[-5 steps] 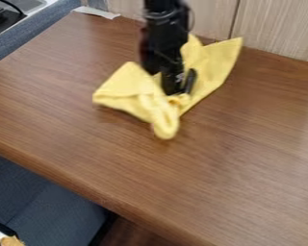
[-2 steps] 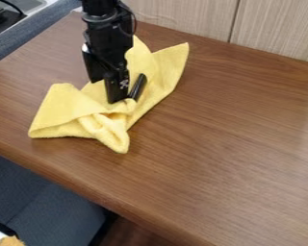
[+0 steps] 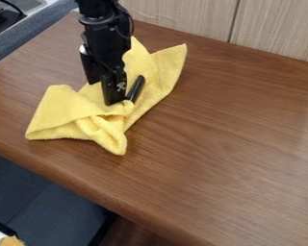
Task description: He moved the cloth
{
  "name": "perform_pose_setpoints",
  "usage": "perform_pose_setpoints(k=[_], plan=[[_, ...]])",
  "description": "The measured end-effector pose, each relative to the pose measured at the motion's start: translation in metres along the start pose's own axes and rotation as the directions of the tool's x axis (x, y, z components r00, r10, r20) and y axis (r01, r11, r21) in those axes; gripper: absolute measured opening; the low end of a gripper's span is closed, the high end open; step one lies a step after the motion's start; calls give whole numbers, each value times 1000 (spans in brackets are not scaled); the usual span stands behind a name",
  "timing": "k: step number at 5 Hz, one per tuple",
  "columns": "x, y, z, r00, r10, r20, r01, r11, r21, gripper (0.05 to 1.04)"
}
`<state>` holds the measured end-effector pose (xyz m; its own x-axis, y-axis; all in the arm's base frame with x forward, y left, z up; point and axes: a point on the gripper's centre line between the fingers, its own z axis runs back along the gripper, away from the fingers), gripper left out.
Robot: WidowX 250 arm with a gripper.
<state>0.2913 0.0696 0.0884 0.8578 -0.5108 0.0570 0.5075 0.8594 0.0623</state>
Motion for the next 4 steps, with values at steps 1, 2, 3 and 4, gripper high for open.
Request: perform_pose_setpoints(k=[1, 2, 3, 4], plan=[[6, -3, 12, 1000, 2, 30, -1, 1000, -25, 999], [13, -6, 29, 999, 4, 35, -2, 999, -45, 999], [16, -5, 59, 997, 21, 72, -20, 1000, -11, 999], [13, -4, 69, 996, 57, 65, -57, 998, 1, 999]])
